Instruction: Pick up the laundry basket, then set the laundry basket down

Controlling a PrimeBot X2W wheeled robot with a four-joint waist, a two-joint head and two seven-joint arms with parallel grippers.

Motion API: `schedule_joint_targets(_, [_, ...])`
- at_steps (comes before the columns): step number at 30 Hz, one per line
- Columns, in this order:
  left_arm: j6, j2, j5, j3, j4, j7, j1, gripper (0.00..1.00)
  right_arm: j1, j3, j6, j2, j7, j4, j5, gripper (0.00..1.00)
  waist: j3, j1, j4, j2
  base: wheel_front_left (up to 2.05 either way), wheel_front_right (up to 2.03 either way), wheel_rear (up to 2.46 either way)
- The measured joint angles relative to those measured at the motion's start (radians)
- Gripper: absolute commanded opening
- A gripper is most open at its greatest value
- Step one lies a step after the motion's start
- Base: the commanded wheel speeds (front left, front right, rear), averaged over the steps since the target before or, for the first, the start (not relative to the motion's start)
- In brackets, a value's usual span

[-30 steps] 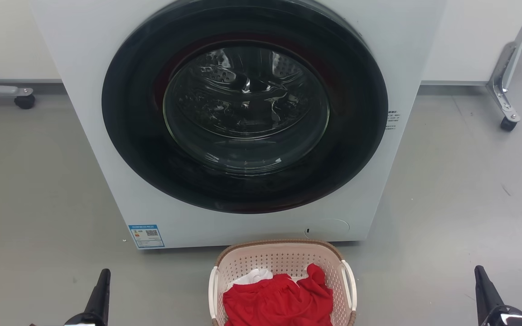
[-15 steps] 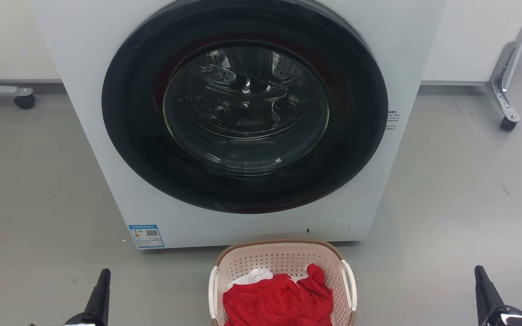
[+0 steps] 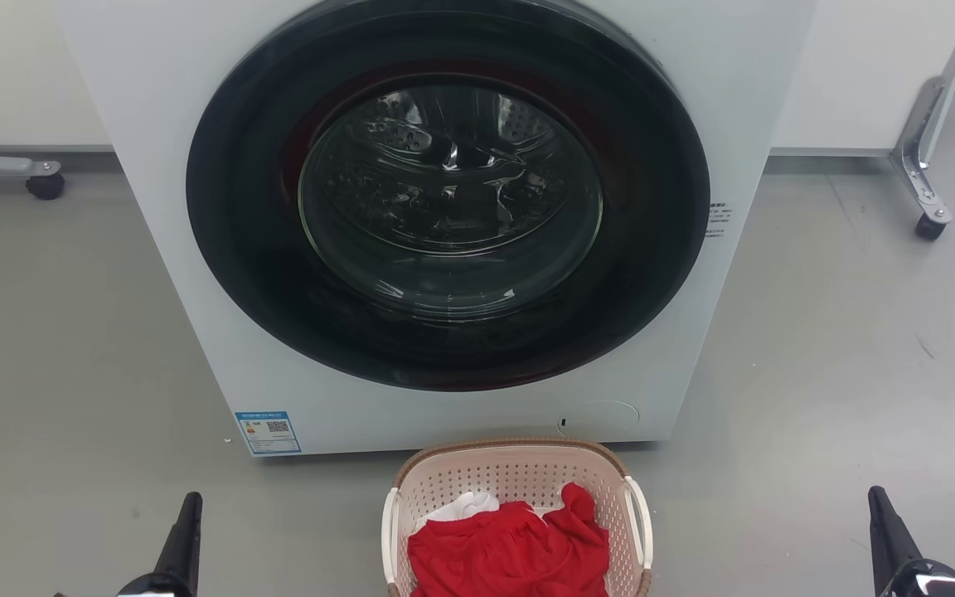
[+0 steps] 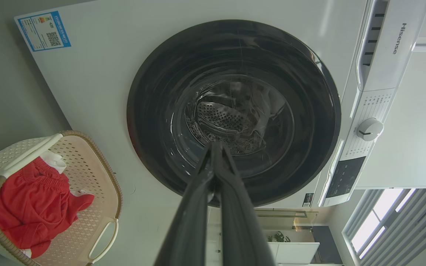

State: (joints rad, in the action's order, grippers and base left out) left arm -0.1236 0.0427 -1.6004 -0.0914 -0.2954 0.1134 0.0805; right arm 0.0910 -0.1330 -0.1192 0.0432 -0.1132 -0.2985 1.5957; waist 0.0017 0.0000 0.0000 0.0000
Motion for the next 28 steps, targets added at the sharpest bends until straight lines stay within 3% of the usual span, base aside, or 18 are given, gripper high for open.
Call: schedule_joint_targets(28, [0.0,0.0,0.0,0.0,0.0,0.0,0.0,0.0,0.0,0.0,0.0,0.0,0.0,0.0,0.0,0.0,0.0,0.0,0.0,0.0,0.0,0.0,0.0])
